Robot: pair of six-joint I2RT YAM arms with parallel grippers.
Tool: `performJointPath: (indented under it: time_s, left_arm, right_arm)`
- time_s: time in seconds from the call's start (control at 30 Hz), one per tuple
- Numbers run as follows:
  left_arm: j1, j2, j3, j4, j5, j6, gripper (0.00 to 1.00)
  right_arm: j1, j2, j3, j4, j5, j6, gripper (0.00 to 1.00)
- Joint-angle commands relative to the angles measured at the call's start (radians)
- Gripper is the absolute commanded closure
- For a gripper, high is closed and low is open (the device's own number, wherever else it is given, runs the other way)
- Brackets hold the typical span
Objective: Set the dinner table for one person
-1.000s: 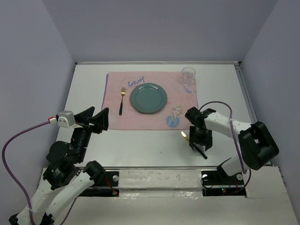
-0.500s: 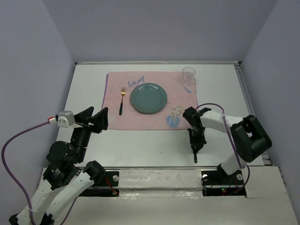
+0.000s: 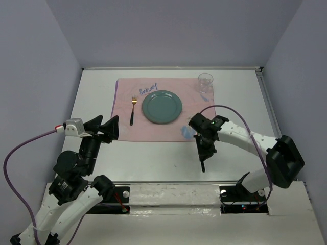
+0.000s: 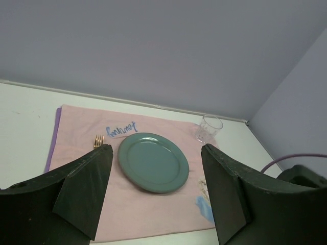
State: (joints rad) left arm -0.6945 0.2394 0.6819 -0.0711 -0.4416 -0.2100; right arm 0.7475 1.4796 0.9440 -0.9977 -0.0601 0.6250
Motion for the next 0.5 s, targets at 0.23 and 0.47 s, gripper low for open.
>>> performJointPath:
  time_s: [0.23,0.47]
  left_arm:
    - [0.018,0.046,-0.005,0.054,0.023,0.026,0.20]
    - [0.026,0.070,-0.005,0.054,0.021,0.031,0.20]
  right_arm:
    - [-0.183,0.177,0.490,0.161,0.163,-0.260,1.00]
    - [-0.310,0.497,0.815,0.195,0.028,-0.347,1.00]
